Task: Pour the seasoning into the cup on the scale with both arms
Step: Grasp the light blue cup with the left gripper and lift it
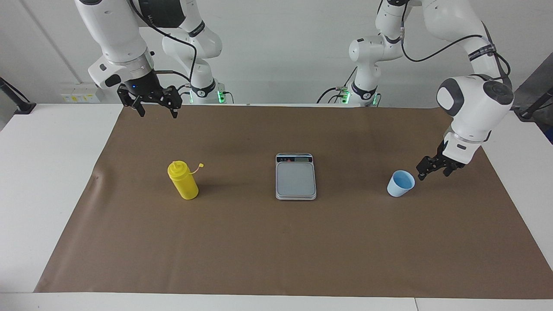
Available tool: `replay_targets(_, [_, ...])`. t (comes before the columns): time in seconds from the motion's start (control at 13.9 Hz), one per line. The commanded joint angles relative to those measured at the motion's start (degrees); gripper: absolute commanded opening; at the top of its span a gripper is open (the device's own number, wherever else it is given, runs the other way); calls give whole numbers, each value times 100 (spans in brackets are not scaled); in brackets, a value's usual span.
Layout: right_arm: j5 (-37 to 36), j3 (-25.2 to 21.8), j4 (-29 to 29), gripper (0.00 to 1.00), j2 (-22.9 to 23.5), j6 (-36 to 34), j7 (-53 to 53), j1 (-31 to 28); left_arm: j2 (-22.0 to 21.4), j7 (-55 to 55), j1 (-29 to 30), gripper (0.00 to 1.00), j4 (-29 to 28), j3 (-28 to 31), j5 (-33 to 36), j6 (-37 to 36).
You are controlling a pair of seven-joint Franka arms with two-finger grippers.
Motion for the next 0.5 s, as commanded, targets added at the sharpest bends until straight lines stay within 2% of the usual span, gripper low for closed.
replay_targets(0.0, [-29,35,-74,100,-75,-2,80,-49,-207,-410,-15,100,-536,-49,-58,520])
replay_targets(0.14, [-29,35,-74,100,-75,-2,80,-49,2,-419,-50,100,-634,-49,-190,802])
replay_targets(0.43, [-29,35,-74,100,-66,-2,80,-49,65,-436,-208,100,-888,-49,-190,969])
